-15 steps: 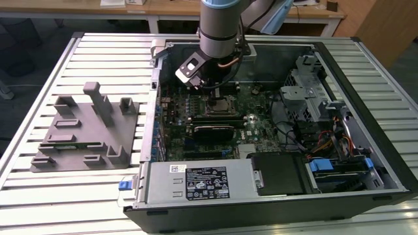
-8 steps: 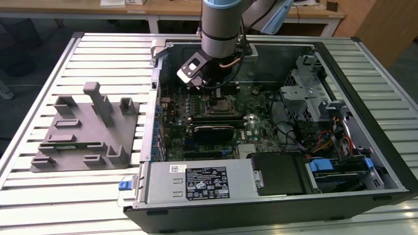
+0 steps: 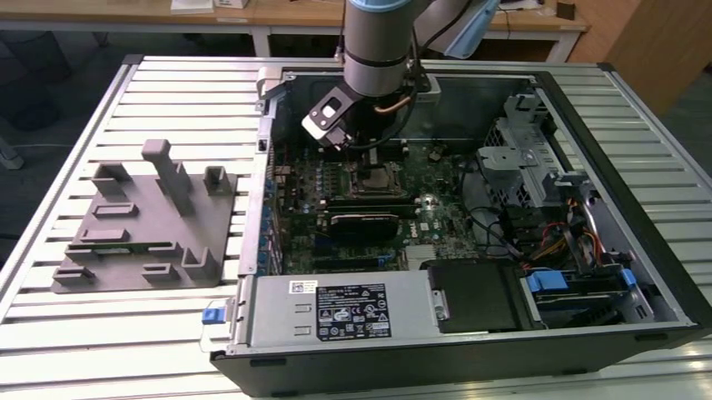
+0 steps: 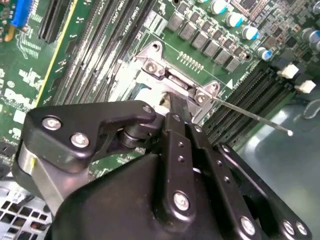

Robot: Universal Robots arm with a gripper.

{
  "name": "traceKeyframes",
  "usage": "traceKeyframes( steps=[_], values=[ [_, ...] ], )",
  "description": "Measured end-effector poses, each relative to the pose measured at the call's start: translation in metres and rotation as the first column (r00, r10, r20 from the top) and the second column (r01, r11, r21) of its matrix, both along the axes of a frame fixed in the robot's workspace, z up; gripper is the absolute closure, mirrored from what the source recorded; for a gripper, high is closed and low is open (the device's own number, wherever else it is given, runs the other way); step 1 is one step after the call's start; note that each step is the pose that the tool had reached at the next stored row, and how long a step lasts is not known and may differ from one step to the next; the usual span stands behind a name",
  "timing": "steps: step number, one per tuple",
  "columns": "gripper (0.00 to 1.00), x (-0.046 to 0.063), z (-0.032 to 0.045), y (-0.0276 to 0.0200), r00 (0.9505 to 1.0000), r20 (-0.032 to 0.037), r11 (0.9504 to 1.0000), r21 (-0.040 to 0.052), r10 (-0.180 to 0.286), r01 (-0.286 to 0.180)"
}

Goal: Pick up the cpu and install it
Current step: 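Close the cpu cover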

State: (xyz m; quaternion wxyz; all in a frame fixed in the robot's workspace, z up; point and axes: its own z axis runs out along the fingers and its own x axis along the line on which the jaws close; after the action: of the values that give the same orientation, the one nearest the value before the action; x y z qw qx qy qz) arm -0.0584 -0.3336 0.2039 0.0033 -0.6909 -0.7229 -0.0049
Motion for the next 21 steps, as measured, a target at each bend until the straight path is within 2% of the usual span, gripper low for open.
traceKeyframes(
  steps=[5,15,21],
  values=[
    [0.89,0.0,0.0087,0.0,1.0,0.0,1.0,-0.0001,0.0,0.0],
    [0.89,0.009,0.0082,0.0,1.0,-0.0001,1.0,0.0,0.0,0.0],
    [0.89,0.019,0.0079,0.0,1.0,-0.0001,1.0,-0.0001,0.0,0.0]
  ],
)
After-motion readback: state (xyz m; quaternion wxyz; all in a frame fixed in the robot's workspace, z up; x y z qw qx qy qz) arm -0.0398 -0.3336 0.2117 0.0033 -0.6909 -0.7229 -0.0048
